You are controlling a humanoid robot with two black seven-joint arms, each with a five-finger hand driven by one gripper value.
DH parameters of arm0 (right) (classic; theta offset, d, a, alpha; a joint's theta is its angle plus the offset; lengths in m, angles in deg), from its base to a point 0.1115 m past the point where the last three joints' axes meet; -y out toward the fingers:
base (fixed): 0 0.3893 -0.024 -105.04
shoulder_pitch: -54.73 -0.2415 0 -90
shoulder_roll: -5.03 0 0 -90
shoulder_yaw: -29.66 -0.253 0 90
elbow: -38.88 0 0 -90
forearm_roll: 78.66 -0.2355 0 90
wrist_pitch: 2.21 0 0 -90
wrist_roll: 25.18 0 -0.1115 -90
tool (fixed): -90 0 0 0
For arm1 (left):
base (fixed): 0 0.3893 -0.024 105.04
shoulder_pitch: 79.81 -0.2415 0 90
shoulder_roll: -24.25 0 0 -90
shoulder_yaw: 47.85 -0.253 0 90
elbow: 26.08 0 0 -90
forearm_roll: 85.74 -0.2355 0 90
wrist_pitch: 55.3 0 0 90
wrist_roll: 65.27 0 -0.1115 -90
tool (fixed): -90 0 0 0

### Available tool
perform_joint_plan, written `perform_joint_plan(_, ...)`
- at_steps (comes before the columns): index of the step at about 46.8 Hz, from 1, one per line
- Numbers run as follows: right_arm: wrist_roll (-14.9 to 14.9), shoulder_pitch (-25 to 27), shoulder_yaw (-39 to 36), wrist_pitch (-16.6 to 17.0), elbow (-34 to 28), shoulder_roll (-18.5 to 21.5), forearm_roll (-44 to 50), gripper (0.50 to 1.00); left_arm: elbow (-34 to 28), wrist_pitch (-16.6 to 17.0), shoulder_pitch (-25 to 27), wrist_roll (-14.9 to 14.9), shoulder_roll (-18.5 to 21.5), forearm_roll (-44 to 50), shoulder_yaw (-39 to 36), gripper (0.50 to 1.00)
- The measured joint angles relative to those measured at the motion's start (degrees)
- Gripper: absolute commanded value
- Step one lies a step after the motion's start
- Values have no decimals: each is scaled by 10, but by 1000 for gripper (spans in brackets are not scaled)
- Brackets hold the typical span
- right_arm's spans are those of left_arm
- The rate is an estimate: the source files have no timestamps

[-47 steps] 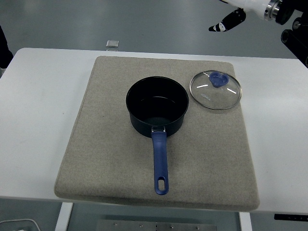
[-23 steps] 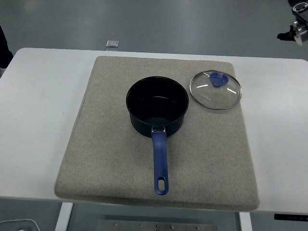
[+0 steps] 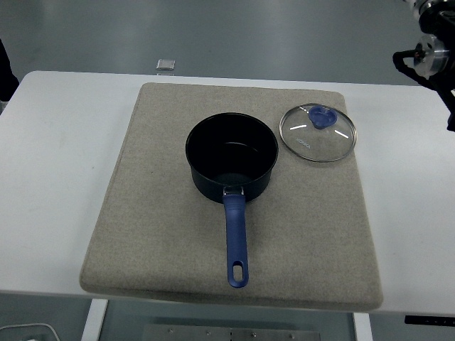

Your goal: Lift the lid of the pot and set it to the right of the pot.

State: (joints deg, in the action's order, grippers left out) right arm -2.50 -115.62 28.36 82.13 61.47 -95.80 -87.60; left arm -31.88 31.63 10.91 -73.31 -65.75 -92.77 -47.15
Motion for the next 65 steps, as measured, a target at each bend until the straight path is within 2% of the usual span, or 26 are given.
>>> perform_joint_plan(6, -40, 13, -17, 4, 1, 6, 1, 899, 0, 0, 0, 0, 0, 0, 0, 1000)
perform_joint_plan(11, -50, 17, -22, 8, 1, 7, 2, 899, 0, 0, 0, 0, 0, 0, 0, 1000)
perform_joint_plan(18, -51, 24, -22, 8, 1, 8, 2, 899, 0, 0, 0, 0, 0, 0, 0, 1000)
perform_joint_plan(31, -53, 67, -23, 6, 1, 22, 0, 899, 0, 0, 0, 0, 0, 0, 0, 1000)
perform_joint_plan(39, -53, 95, -57, 2, 1, 36, -1, 899, 0, 0, 0, 0, 0, 0, 0, 1000)
perform_joint_plan(65, -36, 100, -57, 1, 1, 37, 10, 901, 0, 0, 0, 0, 0, 0, 0, 1000)
